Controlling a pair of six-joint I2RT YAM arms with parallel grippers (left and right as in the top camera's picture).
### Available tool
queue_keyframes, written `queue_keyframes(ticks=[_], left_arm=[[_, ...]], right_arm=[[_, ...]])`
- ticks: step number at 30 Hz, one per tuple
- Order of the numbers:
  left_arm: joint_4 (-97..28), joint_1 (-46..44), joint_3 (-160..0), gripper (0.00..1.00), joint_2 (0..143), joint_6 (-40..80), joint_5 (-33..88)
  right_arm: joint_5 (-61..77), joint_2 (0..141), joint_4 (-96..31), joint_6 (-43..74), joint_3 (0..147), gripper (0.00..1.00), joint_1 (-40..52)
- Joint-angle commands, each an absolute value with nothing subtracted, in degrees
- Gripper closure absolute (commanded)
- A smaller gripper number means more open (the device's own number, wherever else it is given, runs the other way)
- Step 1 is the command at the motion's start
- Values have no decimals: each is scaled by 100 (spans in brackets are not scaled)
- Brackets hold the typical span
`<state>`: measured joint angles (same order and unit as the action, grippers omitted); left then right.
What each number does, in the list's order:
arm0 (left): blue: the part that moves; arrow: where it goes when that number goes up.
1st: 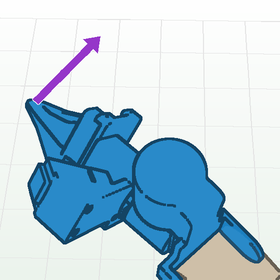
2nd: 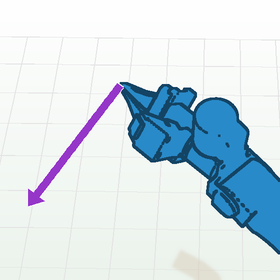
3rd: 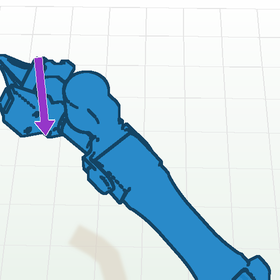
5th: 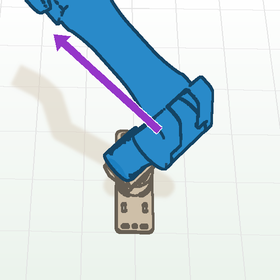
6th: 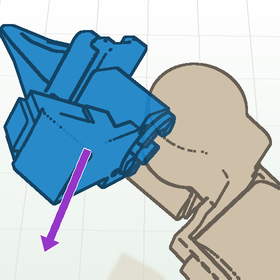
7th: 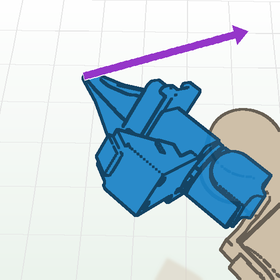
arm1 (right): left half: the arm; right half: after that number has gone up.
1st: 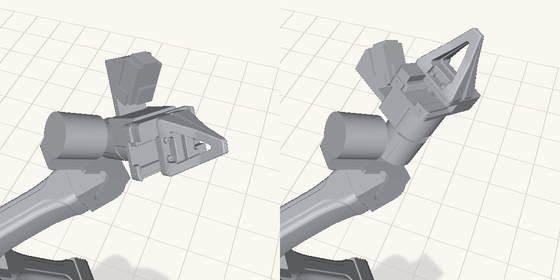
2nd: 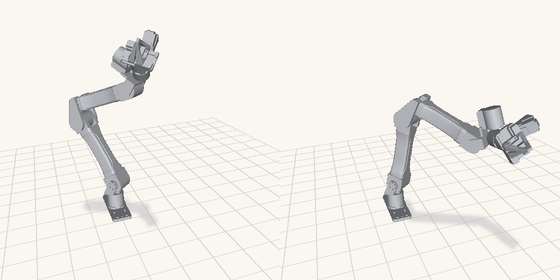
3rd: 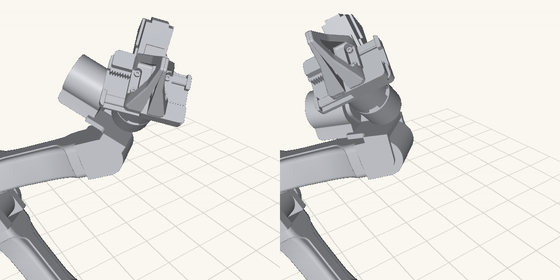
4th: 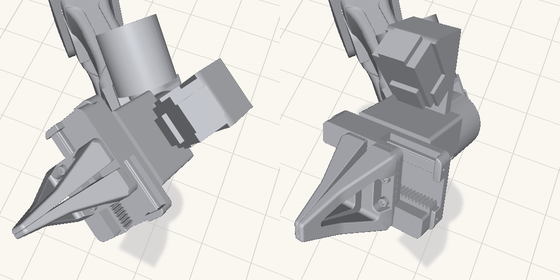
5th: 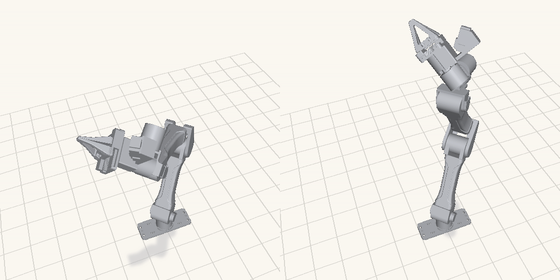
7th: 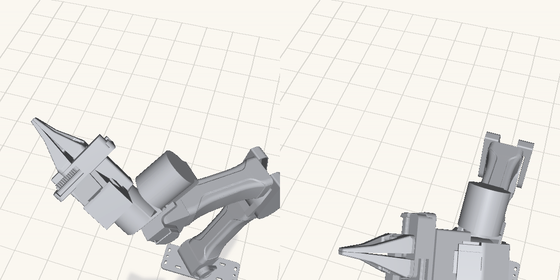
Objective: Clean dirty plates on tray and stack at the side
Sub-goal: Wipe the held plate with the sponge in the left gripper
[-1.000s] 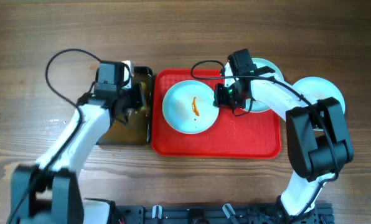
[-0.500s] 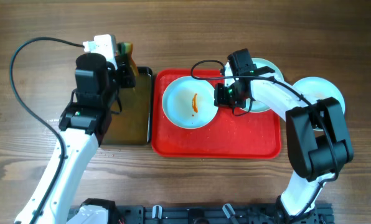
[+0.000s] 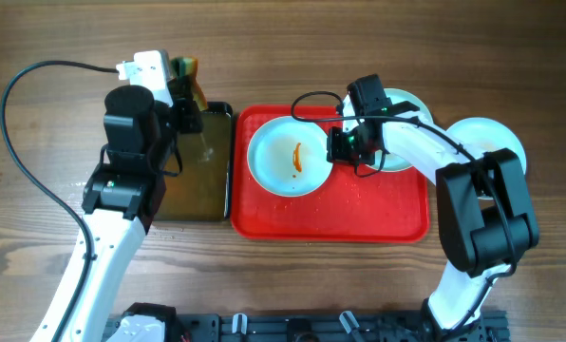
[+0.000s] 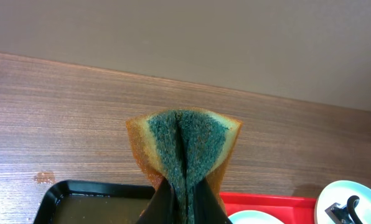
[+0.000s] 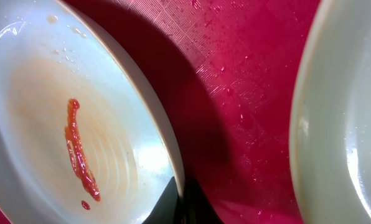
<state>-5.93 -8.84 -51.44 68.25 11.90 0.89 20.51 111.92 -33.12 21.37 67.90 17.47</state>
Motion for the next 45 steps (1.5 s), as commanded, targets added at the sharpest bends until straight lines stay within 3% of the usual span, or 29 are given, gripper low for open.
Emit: queue_keyframes(ticks=[1,10,15,17,19,33,42,45], left_arm=[[-617,-878,-5177,96,6742,1221,10],[-2322,-878,-5177,96,8519,1490,176],[-2169,-878,-5179,96,8611,1588,1632],[-1756,-878,-5179,96,8538,1601,2801],[-1323,-913,-5177,96,8615,2206,3317],[1721,-2663,-5177,96,11028,4724,3341],[1190,-2196,-5177,96,11380,4613,2718],[779,-2034,-5177,96,11207,4014,2714]], right_arm=[[1935,11295,-3282,2104,6748,96,1778],[1938,11295,-3282,2102,6748,96,1778],[1938,11295,-3286,2102,6748,96,1778],[1938,11295,-3284,2102,6748,96,1778],[1938,11295,-3286,2102,6748,96,1778],[1940,11295,-3306,2102,6748,96,1778],[1935,11295,-3367,2097,6748,95,1778],[1935,11295,-3367,2099,6748,96,1778]])
